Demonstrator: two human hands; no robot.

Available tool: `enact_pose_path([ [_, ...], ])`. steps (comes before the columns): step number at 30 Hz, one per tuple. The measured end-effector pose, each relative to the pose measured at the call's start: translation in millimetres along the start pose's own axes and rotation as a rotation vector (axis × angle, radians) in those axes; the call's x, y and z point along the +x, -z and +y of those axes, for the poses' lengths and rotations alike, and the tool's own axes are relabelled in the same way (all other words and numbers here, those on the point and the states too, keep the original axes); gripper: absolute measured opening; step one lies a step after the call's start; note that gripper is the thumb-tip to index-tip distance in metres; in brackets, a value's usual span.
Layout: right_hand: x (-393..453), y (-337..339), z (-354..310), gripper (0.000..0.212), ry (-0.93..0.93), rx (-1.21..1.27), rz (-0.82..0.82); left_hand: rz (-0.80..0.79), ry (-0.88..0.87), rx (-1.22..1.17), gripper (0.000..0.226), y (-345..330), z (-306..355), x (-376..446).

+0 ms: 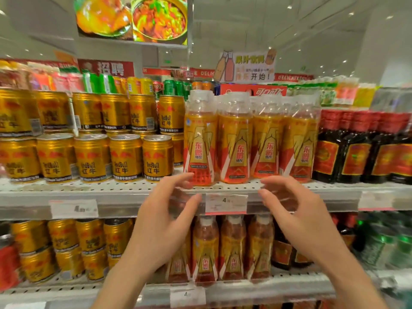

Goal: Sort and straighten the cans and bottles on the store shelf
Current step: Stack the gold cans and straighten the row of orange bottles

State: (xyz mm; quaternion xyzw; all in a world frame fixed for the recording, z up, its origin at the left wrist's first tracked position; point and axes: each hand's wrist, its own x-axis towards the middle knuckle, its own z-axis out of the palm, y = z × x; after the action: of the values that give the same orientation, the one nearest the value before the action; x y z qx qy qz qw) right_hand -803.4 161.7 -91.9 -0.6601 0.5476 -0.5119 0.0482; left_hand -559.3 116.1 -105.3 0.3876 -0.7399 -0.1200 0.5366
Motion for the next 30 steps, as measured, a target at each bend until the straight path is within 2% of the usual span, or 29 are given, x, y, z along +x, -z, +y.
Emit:
enact_pose_path([
  [3,34.2,2.2,-17.6,0.025,0.14,-0.091,0.042,0.048,-0.127,0.106,0.054,4.7,3.8,26.9],
  [5,57.7,0.8,-23.9,0.038,0.201,-0.181,0.08,0.049,-0.132,0.112,0.07,5.3,7.7,43.8],
  [8,85.6,-4.1,-27.5,0.069,0.218,-0.309,0.122,-0.055,-0.049,0.071,0.09,0.5,15.1,66.2],
  [11,97.0,-12.6,-22.5,0.094,0.169,-0.456,0.039,-0.196,0.091,-0.055,0.101,-7.5,16.9,84.2],
  [13,97.4,-19.9,-17.2,0.097,0.151,-0.496,0.003,-0.223,0.122,-0.109,0.104,-12.9,14.1,91.7],
  [20,98.1,-36.4,-9.7,0.093,0.205,-0.448,0.103,-0.157,0.092,-0.277,0.101,-25.3,3.7,99.2],
  [25,96.1,-37.7,-3.6,0.091,0.214,-0.435,0.109,-0.147,0.105,-0.339,0.1,-34.3,-7.3,99.3],
  [30,88.4,-38.9,-0.5,0.101,0.171,-0.492,0.047,-0.161,0.14,-0.415,0.082,-35.2,-15.5,103.5],
])
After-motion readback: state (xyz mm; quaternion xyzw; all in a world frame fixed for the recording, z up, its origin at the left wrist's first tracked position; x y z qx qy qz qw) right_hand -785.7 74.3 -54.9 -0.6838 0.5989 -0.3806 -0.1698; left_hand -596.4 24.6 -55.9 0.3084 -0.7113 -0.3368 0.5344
